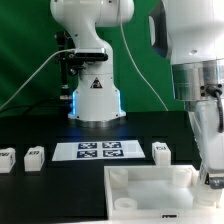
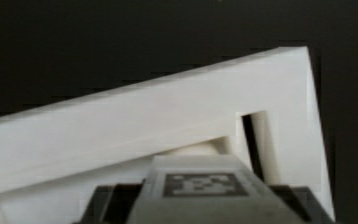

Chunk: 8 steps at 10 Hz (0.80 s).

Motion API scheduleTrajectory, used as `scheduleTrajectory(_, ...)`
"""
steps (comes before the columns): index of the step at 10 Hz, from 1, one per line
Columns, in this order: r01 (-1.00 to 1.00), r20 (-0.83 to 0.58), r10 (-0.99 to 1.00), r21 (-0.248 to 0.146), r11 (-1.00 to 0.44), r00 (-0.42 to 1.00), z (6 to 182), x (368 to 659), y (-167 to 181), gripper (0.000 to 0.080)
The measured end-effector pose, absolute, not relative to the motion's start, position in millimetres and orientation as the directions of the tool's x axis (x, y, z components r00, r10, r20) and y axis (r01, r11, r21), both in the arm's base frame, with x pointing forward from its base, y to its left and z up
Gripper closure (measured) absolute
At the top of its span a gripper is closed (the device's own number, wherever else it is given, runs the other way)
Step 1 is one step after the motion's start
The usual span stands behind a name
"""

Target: Assemble one leg

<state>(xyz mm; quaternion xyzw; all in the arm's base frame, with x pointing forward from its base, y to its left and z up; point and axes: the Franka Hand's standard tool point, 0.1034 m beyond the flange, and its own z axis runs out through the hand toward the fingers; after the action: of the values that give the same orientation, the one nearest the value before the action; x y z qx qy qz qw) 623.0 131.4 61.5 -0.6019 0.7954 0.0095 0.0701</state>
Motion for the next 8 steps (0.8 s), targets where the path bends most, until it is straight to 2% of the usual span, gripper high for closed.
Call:
scheduleTrajectory(3, -0.955, -0.13, -0.952, -0.069, 0.288, -0.278, 61.3, 623.2, 129.6, 0.0522)
scheduleTrajectory(4, -0.956, -0.13, -0.953, -0.069, 0.284, -0.274, 61.2, 623.1, 130.0, 0.0369)
scheduleTrajectory(5, -0.963, -0.128, -0.96, -0.072, 0.259, -0.249, 61.2, 623.0, 130.2, 0.0369)
scheduleTrajectory(6, -0.984, -0.12, -0.981, -0.079, 0.161, -0.151, 61.5, 621.8, 130.5, 0.0208)
scheduleTrajectory(7, -0.996, -0.114, -0.993, -0.076, 0.044, -0.035, 63.6, 619.0, 131.2, 0.0168)
scheduleTrajectory(8, -0.994, -0.106, -0.991, -0.082, -0.069, 0.078, 66.1, 618.5, 130.0, 0.0168)
